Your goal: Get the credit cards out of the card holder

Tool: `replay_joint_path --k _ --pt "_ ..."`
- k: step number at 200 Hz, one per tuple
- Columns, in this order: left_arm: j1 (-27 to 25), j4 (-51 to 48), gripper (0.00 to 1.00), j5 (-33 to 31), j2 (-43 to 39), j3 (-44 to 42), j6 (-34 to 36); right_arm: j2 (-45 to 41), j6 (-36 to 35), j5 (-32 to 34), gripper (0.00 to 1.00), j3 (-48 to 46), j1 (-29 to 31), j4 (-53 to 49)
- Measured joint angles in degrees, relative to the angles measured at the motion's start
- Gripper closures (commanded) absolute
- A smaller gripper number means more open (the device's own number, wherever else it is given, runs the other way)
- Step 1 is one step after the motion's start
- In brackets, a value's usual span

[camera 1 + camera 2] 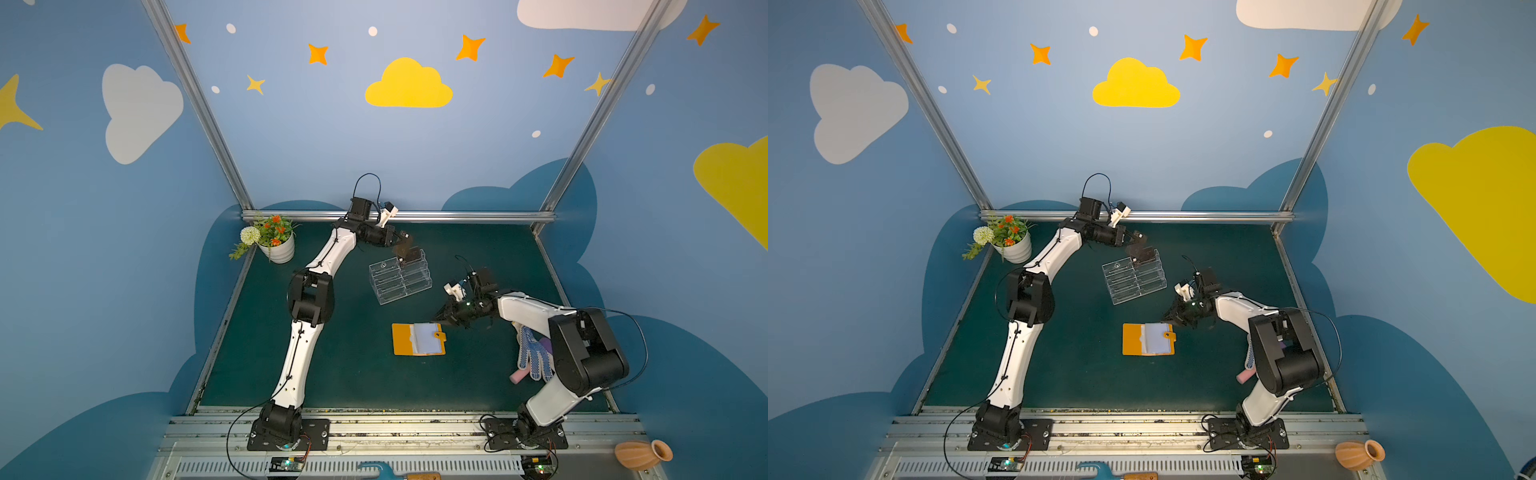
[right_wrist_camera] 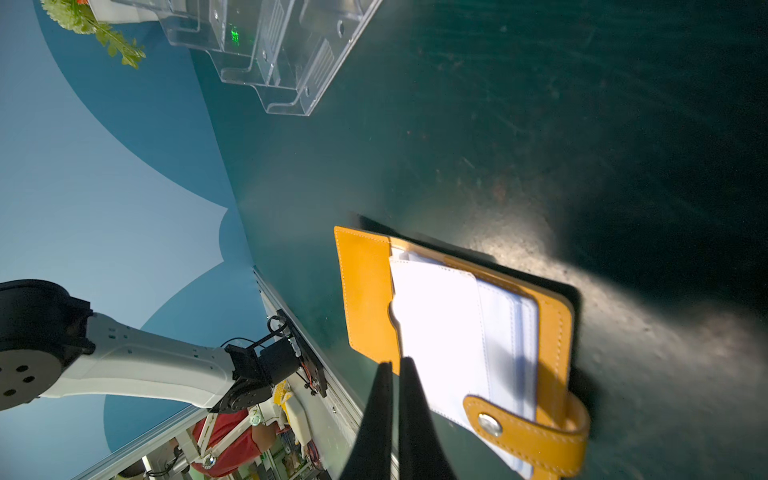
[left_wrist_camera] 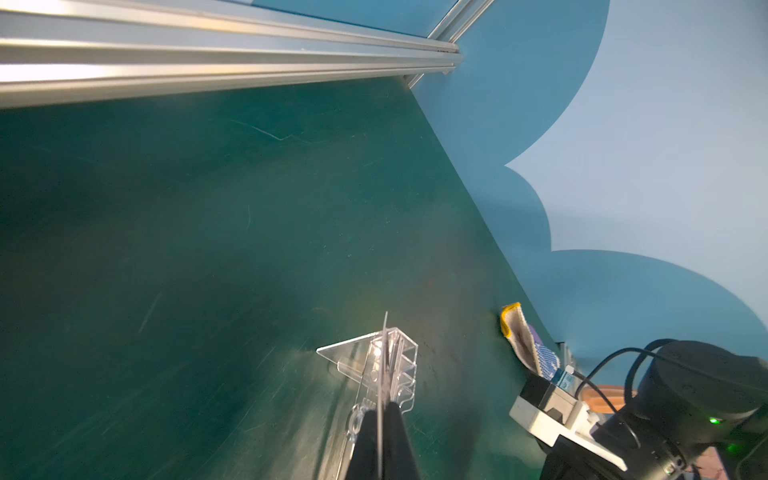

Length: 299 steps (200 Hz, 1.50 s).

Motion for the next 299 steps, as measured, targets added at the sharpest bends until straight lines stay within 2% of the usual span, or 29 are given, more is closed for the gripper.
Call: replay_joint_path --k 134,202,299 --pt "-1.2 -2.6 0.96 -5.5 -0.8 -0.3 6.4 -0.2 0.0 -1.1 1.00 -0.8 -0.6 1.3" --pt "-1.9 -3.6 0.96 -6.3 -5.3 -0.2 7.9 -0.2 0.2 -1.6 1.00 -1.0 -0.7 1.8" --pt "-2.0 -6.1 0.96 -11.2 -5.3 0.4 13.9 -0.7 0.6 -2.1 1.00 -1.9 -1.0 2.2"
